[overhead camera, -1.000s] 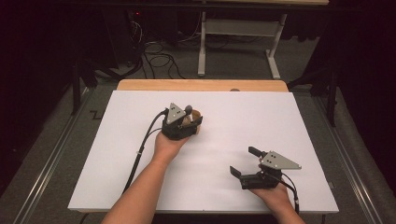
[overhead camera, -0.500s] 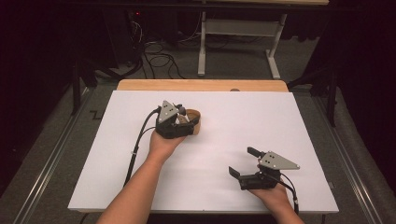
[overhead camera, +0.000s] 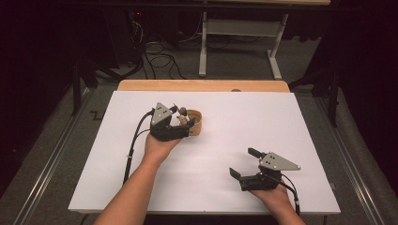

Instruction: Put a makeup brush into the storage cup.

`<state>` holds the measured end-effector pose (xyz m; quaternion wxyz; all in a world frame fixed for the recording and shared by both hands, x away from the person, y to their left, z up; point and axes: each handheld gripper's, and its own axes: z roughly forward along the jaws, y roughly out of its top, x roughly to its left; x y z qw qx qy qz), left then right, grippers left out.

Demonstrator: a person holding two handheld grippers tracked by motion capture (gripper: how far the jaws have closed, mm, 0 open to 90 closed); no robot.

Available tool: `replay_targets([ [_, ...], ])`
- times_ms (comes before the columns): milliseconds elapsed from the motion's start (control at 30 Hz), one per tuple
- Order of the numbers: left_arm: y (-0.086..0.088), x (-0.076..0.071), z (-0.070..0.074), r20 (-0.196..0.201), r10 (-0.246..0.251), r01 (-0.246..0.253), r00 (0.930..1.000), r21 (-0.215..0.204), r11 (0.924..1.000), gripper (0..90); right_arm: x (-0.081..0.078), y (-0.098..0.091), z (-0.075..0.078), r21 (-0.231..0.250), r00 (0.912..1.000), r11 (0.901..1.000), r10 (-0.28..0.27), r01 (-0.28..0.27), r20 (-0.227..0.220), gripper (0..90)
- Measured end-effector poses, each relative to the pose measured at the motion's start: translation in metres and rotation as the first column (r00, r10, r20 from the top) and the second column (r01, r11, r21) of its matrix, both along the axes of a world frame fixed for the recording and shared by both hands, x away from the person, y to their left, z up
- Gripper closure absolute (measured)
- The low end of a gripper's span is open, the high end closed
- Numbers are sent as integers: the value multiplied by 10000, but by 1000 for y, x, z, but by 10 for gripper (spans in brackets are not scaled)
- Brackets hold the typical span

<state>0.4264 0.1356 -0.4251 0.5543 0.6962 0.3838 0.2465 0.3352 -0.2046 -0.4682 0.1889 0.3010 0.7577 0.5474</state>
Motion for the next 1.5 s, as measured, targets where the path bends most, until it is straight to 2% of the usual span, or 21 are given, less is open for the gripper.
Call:
replay_targets([
  [233, 7, -8, -5, -116, -34, 33, 9999, -99, 9999, 128, -1, 0, 0, -44, 10000, 10000, -56, 56, 11, 4],
  [500, 18, -18, -13, -381, -36, 30, 9993, -149, 9999, 6, 0, 0, 0, -89, 9999, 9999, -90, 91, 60, 3],
  [1000, 35, -45, -23, -282, -180, 179, 9994, -44, 9998, 2, 0, -3, 1, -127, 9997, 9996, -243, 244, 88, 3],
  [1133, 40, -53, -26, -321, -146, 147, 9994, 33, 9999, 3, 0, -4, 2, -141, 9997, 9996, -243, 244, 86, 3],
  [1300, 48, -65, -30, -434, -140, 135, 9990, -133, 9998, 3, 0, -7, 3, -71, 9993, 9993, -362, 363, 93, 3],
  [1433, 54, -75, -32, -502, -210, 215, 9985, 96, 9997, 3, 0, -11, 4, -72, 9988, 9988, -478, 479, 117, 3],
  [1500, 58, -81, -32, -510, -207, 211, 9985, 63, 9998, 3, 0, -13, 4, -34, 9984, 9985, -544, 545, 157, 3],
])
